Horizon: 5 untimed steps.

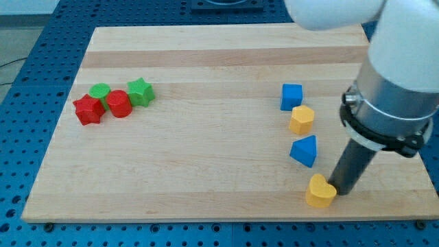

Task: Place your arm to the bottom center of the board

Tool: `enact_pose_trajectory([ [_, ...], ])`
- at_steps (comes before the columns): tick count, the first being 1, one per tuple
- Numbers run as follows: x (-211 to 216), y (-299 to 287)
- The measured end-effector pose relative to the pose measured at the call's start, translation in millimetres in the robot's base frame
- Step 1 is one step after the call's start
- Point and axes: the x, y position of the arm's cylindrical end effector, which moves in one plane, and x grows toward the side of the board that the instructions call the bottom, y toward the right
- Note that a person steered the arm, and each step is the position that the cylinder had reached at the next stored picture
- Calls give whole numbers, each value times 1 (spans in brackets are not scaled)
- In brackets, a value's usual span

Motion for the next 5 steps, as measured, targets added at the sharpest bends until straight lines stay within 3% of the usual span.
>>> enact_pose_trajectory([
  [2,11,-30],
  [4,33,4],
  [5,34,-12],
])
